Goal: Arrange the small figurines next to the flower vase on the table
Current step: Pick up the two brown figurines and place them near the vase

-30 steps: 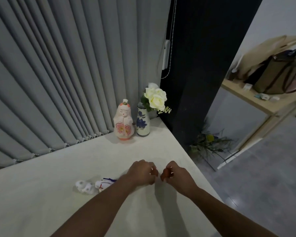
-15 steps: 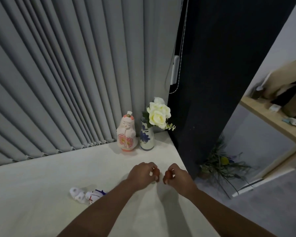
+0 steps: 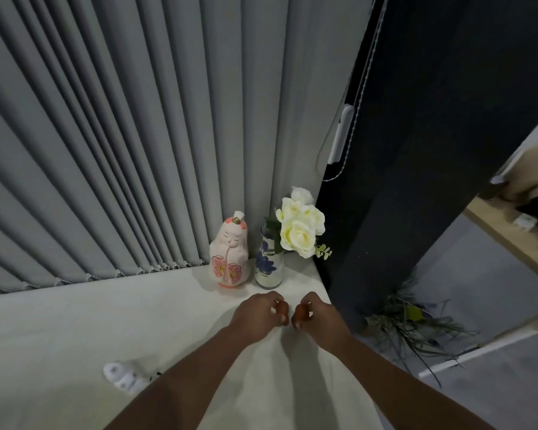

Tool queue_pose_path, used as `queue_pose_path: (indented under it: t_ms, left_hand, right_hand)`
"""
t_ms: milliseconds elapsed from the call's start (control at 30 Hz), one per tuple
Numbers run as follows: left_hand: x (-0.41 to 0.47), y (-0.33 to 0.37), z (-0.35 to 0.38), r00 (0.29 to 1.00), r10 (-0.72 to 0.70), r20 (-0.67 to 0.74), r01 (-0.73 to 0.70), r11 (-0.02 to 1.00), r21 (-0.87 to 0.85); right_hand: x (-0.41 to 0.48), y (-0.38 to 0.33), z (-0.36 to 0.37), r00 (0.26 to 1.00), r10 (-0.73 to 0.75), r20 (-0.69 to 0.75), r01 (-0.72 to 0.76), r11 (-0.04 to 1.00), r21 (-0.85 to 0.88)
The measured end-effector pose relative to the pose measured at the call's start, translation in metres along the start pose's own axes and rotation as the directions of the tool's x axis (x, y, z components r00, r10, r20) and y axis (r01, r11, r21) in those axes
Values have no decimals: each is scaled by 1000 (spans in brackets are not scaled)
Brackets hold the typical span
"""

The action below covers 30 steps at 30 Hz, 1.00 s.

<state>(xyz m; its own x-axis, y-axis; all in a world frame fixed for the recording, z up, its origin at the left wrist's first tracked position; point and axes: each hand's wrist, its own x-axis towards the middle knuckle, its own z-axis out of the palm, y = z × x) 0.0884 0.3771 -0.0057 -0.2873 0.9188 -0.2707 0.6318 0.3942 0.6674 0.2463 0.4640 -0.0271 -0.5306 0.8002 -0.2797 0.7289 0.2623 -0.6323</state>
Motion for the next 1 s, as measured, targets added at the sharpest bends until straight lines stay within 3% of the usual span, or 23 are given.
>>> queue_pose_path:
  t_ms: [433, 1000]
  left_hand:
    - [10, -7, 9, 999, -26, -25, 25, 998, -55]
    - [-4, -6, 7, 997, 60, -39, -55, 990, 128]
  right_hand:
    - [11, -15, 2, 999, -30, 31, 34, 992, -121]
    - [-7, -23, -8, 999, 2, 39, 3, 993, -115]
